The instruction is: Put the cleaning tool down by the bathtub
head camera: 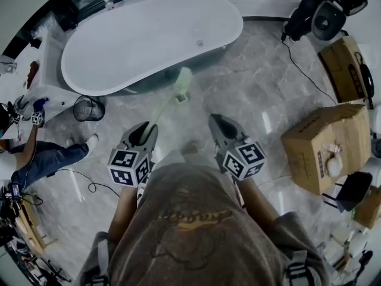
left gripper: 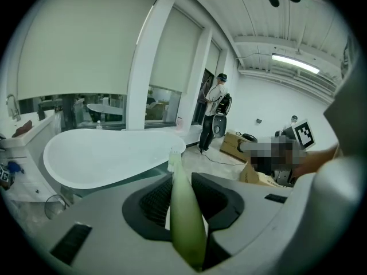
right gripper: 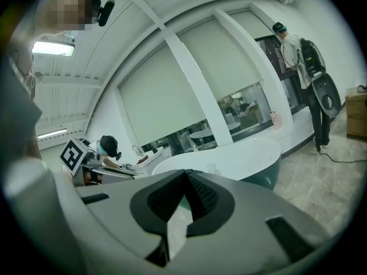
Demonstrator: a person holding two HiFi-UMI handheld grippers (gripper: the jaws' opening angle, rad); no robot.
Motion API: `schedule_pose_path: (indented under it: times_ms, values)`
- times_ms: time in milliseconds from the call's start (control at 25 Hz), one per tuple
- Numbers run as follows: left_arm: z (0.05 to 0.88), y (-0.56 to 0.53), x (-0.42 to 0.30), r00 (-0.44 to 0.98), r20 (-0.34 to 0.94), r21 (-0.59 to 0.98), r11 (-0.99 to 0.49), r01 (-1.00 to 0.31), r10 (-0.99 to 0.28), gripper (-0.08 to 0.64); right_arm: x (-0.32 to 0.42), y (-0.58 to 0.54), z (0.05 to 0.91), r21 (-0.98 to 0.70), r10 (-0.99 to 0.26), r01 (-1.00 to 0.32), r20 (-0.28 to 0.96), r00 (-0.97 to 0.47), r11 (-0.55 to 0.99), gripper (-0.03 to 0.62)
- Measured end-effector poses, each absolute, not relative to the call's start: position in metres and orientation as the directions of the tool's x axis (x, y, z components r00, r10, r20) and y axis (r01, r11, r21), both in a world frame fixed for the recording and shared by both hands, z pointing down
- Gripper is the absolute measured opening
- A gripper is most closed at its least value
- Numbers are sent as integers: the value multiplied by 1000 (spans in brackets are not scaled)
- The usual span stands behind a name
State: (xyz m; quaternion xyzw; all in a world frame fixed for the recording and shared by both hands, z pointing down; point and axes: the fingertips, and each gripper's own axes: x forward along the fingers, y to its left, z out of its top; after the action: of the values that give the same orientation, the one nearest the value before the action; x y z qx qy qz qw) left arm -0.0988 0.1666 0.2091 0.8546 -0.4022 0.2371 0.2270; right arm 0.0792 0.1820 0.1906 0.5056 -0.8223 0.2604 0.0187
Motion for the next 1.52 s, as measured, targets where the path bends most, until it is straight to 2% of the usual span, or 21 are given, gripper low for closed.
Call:
schedule_pose_path:
  times_ms: [960,1520]
  values:
    - [247,111,-111,552,621,205,-565,-799,-556,110,58,120,222,-424,-792,-834,340,-507,352,-2]
    - [319,74,-105,540,667,235,-543,-806,-514,110,62,84,275,-423,-768,-846,405,-496,324,-2]
